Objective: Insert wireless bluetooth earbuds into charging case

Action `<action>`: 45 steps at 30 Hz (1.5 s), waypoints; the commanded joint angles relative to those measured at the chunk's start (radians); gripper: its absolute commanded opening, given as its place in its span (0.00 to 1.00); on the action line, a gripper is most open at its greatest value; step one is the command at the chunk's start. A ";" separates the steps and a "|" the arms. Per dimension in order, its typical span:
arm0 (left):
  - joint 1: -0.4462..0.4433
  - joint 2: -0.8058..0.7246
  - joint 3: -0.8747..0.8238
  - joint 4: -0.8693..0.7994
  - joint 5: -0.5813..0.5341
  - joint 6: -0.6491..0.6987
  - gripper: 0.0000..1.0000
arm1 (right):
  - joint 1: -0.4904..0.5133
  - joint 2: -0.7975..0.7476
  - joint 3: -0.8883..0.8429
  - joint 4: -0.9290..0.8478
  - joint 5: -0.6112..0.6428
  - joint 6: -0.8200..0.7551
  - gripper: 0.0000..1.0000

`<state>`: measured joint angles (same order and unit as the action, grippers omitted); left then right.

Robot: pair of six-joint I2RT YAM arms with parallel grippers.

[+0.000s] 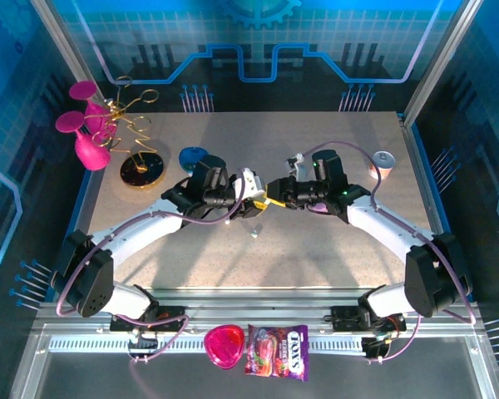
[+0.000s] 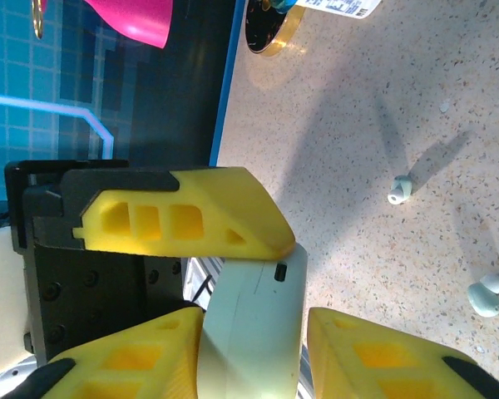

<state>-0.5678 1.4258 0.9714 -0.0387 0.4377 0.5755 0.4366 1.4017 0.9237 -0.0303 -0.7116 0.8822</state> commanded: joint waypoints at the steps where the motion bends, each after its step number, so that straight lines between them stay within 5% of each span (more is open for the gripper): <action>1: -0.005 0.005 0.012 0.039 -0.017 -0.008 0.47 | 0.020 -0.015 0.009 -0.025 -0.014 -0.017 0.37; 5: -0.005 0.007 0.015 0.039 -0.013 -0.008 0.47 | 0.030 -0.005 0.012 -0.022 -0.014 -0.021 0.36; 11: -0.005 -0.011 -0.010 0.059 -0.007 -0.010 0.49 | 0.021 -0.022 0.012 -0.021 0.004 -0.017 0.21; 16: 0.002 -0.049 -0.065 0.143 0.029 -0.052 0.63 | -0.010 -0.063 -0.011 0.025 -0.030 0.018 0.21; 24: 0.112 -0.109 -0.274 0.700 0.243 -0.356 0.78 | -0.061 -0.153 -0.112 0.227 -0.192 0.167 0.21; 33: 0.173 -0.026 -0.395 1.347 0.380 -0.626 0.75 | -0.072 -0.204 -0.235 0.643 -0.244 0.483 0.20; 45: 0.165 0.009 -0.364 1.439 0.489 -0.668 0.74 | -0.027 -0.122 -0.226 0.952 -0.198 0.692 0.19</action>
<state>-0.4011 1.4338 0.5900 1.3350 0.8730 -0.0696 0.3897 1.2606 0.6716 0.8127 -0.9203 1.5230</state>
